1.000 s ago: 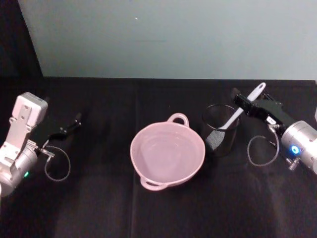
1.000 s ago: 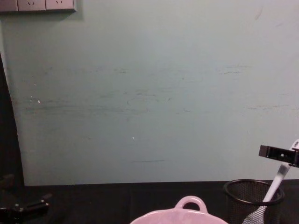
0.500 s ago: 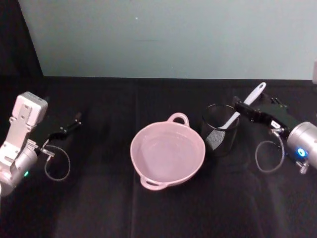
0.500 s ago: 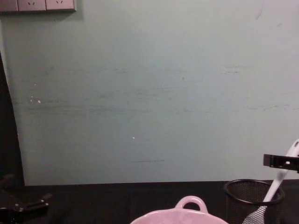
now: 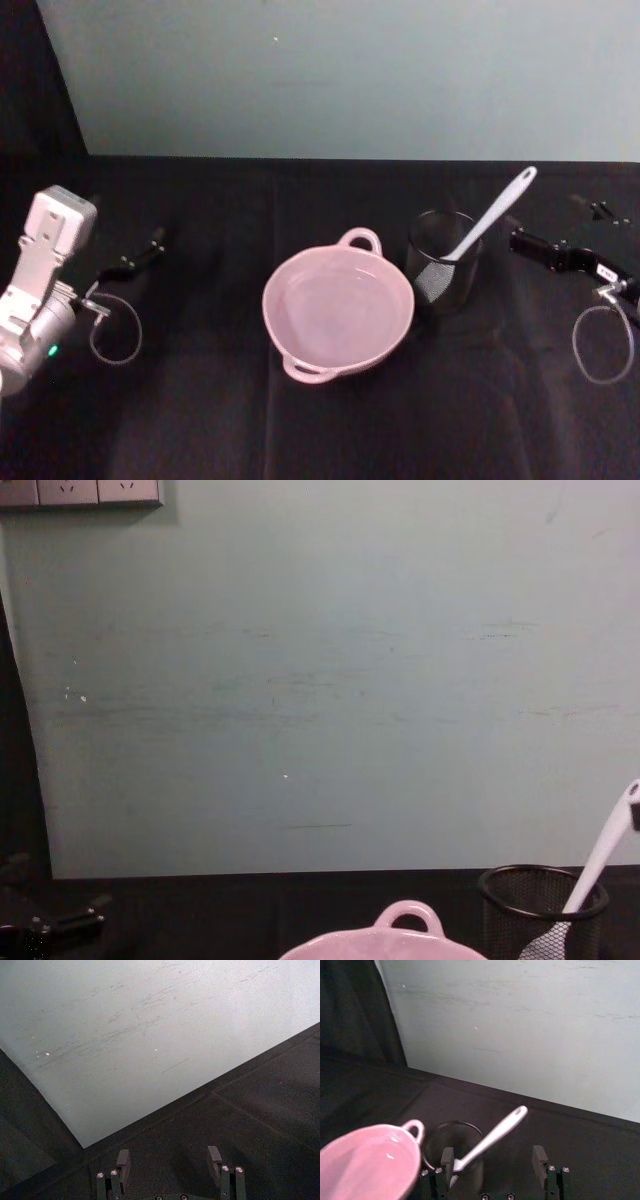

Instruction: Use the one hand to pick up the spoon and stir the clear water in the bowl.

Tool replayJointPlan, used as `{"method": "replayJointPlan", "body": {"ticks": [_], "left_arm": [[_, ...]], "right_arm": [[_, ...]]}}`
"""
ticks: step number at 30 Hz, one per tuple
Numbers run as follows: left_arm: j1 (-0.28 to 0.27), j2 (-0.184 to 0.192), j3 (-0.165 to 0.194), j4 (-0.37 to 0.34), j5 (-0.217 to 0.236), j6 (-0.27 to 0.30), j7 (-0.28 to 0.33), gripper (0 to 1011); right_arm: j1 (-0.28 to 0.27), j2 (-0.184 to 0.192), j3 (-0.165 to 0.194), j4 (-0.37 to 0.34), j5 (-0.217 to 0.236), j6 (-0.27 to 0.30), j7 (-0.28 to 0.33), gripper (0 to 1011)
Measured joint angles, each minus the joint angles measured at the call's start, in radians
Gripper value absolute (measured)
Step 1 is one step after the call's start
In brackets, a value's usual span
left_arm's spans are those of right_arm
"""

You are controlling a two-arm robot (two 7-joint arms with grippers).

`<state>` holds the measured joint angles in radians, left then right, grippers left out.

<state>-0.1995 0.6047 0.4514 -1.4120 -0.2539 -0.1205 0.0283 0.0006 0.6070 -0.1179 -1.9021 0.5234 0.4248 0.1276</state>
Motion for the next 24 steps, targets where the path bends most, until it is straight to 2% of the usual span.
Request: {"method": "replayJointPlan", "body": {"ticks": [3,4,10,14,17,21,24], "left_arm": [[0.0,0.0,0.0,0.0,0.0,0.0,0.0,1011],[0.0,0.0,0.0,0.0,0.0,0.0,0.0,1011],[0.0,0.0,0.0,0.0,0.0,0.0,0.0,1011],[0.0,0.0,0.0,0.0,0.0,0.0,0.0,1011],[0.0,0.0,0.0,0.0,0.0,0.0,0.0,1011],[0.0,0.0,0.0,0.0,0.0,0.0,0.0,1011],[0.0,0.0,0.0,0.0,0.0,0.0,0.0,1011]], "right_arm": [[-0.026,0.008,0.007,0.017,-0.029,-0.045,0.007,1003],[-0.036,0.002,0.01,0.04,-0.036,-0.075,0.013,1002],[-0.035,-0.033,0.017,0.144,-0.056,-0.151,0.025,1003],[-0.004,-0.054,0.008,0.229,-0.093,-0.229,0.04,1002],[0.034,-0.08,-0.007,0.314,-0.139,-0.329,0.052,1002],[0.068,-0.108,-0.02,0.387,-0.178,-0.416,0.062,1002],[0.096,-0.13,-0.033,0.437,-0.199,-0.451,0.072,1002]]}}
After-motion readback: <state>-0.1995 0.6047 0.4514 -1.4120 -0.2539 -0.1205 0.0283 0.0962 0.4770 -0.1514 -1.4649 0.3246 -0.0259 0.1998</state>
